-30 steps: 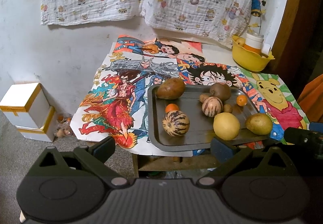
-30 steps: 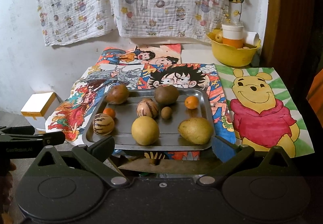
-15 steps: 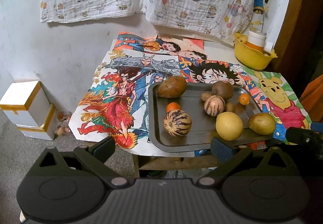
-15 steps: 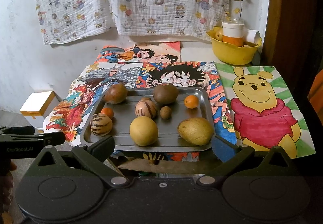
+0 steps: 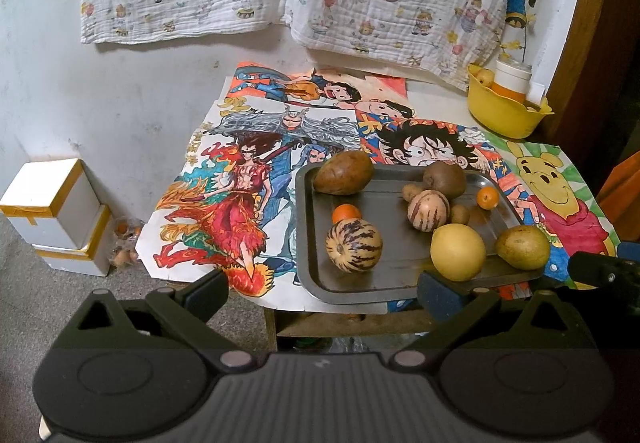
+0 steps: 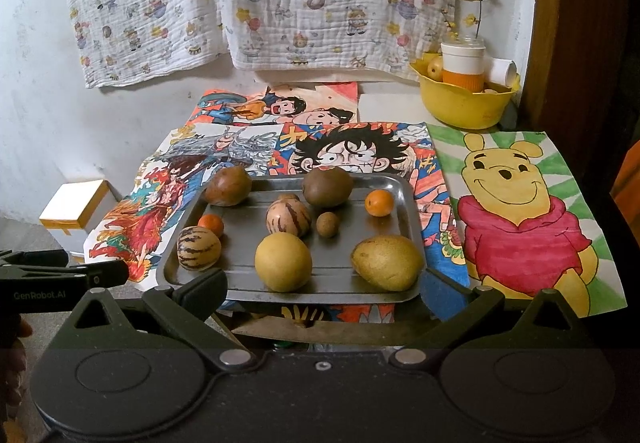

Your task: Organize fruits

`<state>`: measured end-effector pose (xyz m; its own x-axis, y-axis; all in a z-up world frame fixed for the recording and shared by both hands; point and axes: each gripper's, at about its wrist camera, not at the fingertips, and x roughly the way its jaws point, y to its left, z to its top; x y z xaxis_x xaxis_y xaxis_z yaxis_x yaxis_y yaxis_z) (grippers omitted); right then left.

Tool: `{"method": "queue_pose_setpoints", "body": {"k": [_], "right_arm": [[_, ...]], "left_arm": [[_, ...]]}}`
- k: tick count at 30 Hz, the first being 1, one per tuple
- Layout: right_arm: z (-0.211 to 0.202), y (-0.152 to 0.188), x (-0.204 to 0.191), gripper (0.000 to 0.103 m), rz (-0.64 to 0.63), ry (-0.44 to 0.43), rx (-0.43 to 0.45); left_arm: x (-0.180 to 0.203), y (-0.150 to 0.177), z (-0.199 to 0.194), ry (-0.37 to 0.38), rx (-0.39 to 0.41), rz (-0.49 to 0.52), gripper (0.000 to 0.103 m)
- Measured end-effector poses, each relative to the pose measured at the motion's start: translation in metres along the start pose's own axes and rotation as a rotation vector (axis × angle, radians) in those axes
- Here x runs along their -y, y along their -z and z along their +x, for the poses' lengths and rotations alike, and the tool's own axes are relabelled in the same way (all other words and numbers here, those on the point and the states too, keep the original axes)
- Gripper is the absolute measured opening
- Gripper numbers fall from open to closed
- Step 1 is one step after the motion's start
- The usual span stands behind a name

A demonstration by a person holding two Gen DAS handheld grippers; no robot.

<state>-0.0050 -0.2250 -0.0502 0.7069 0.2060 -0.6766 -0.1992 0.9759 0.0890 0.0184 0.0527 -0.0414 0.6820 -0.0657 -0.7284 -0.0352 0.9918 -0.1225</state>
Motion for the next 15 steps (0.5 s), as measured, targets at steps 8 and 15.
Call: {"method": "queue_pose_setpoints", "body": {"k": [8, 15], "right_arm": [[0.0000, -0.0004, 0.0015, 0.102, 0.000, 0.000, 0.000], [0.0010, -0.0011, 0.0037, 0.102, -0.007, -0.004, 0.003]], "left_arm": [[0.0006, -0.0001, 0.0003, 0.000, 0.000, 0.000, 0.102], [0.0015, -0.0013, 0.0015, -0.003, -0.004, 0.003, 0.102]]}}
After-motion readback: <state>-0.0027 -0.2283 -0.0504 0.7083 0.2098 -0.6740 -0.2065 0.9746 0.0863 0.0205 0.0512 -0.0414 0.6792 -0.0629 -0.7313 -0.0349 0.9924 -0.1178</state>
